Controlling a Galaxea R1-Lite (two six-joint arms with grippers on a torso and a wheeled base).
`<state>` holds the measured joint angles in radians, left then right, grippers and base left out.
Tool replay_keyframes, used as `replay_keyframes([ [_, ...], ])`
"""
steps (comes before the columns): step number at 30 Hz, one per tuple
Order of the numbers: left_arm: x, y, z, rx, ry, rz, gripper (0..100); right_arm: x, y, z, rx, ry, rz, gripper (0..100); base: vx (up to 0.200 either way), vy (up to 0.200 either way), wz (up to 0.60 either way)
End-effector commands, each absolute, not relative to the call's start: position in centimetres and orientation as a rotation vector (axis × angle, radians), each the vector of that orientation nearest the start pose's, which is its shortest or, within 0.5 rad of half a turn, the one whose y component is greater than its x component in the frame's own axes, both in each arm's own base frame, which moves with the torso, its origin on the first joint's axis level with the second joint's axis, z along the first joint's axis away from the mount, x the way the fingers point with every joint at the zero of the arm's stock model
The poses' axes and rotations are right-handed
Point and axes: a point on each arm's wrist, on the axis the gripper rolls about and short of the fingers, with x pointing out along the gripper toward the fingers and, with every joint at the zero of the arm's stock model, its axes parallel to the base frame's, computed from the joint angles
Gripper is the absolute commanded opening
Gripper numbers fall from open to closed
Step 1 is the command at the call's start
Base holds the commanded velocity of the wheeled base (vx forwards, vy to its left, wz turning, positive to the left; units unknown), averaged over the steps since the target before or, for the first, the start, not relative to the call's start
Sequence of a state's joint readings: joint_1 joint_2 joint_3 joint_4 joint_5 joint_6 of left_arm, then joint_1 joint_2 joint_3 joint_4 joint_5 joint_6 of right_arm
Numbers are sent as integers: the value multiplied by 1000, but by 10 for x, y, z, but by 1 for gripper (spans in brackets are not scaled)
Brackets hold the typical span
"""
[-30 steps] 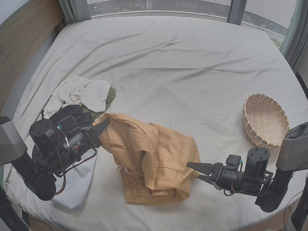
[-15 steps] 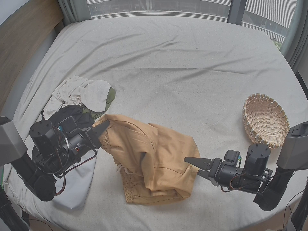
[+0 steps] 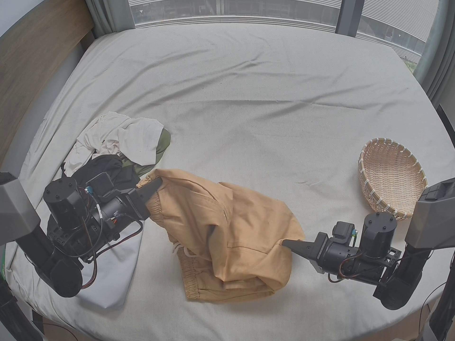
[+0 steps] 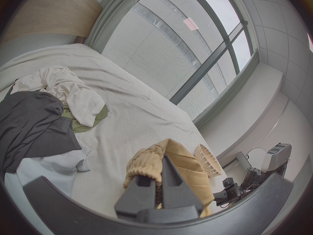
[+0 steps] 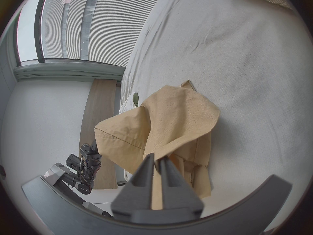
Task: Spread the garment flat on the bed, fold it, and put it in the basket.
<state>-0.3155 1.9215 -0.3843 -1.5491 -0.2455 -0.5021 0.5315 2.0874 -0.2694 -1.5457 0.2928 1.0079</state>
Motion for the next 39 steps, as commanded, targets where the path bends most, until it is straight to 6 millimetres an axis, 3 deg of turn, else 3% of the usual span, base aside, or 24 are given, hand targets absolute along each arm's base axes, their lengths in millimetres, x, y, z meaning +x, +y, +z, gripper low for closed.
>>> replay_keyframes([
  [1, 271, -94, 110, -489, 130, -551, 0, 235, 138, 53, 918, 634, 597, 0, 0, 0, 0],
  [15, 271, -93, 109, -491, 130, -525, 0, 232, 144, 54, 907, 651, 642, 0, 0, 0, 0],
  [16, 271, -93, 109, -491, 130, -525, 0, 233, 144, 54, 908, 648, 646, 100, 0, 0, 0],
  [27, 272, -96, 107, -489, 135, -532, 0, 247, 162, 49, 907, 639, 684, 100, 0, 0, 0],
  [39, 273, -95, 107, -491, 137, -528, 0, 247, 175, 42, 892, 661, 709, 100, 0, 0, 0],
])
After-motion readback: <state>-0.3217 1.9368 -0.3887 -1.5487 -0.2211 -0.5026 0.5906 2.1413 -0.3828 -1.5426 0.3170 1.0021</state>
